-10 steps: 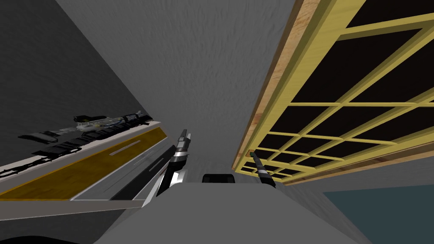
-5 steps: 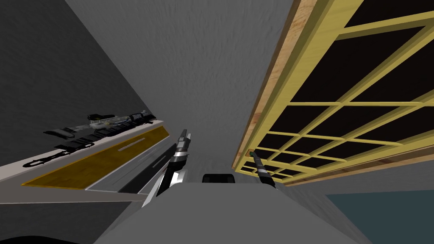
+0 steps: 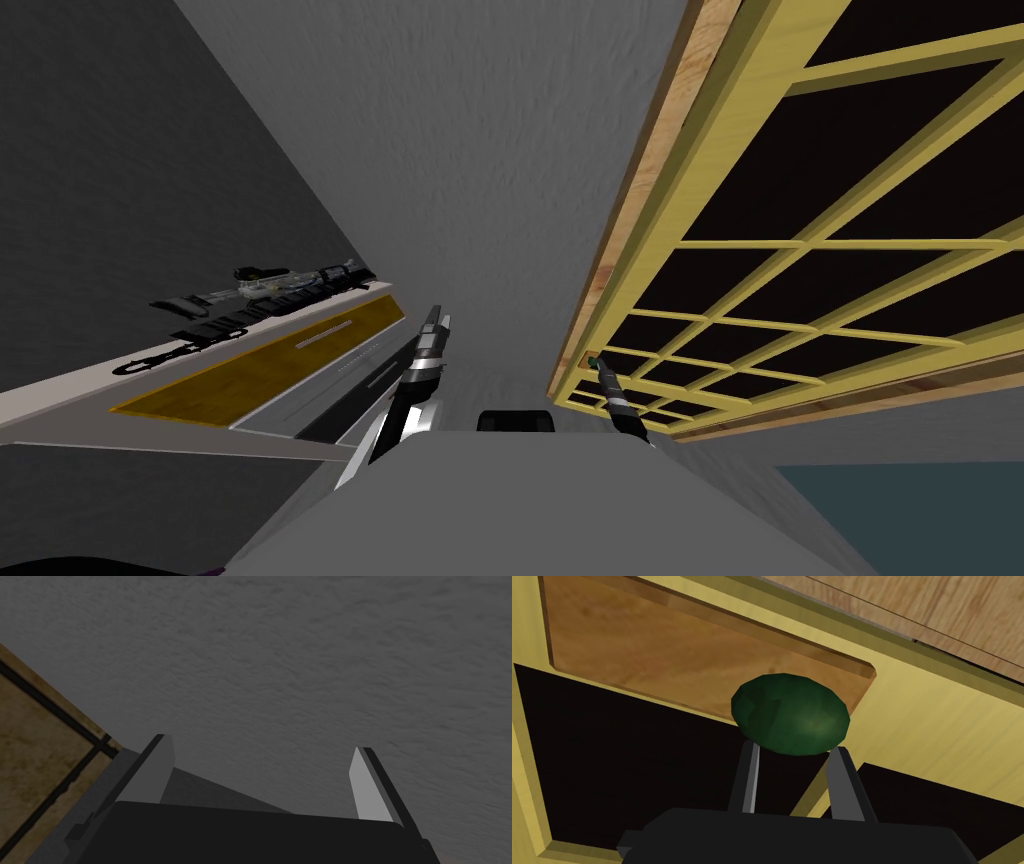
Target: Pull the door open
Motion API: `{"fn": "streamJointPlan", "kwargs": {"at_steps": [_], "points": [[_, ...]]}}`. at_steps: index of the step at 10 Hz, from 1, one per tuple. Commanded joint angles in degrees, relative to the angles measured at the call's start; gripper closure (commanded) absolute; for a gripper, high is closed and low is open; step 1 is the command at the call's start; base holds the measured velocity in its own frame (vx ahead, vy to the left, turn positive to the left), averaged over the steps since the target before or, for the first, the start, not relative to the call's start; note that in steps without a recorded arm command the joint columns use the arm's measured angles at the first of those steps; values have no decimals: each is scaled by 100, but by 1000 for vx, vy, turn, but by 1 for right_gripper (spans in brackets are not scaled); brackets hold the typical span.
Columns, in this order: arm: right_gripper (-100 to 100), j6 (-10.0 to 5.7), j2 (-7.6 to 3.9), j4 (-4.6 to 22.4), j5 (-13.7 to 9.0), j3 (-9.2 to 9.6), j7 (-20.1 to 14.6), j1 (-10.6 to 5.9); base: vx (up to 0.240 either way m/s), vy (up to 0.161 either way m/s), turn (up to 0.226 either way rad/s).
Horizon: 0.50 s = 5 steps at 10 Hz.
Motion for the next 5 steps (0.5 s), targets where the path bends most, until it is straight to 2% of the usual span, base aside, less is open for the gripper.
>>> {"fn": "streamJointPlan", "kwargs": {"at_steps": [1,2,3,5], "points": [[100,72,69,-143,-20,73,-210,46,-37,-22,32],[100,88,67,-133,-97,108,-411,23,-37,-19,52],[100,88,67,-133,-97,108,-447,23,-27,-15,31],[100,119,64,-112,-252,178,-824,-24,-42,-15,58]]}}
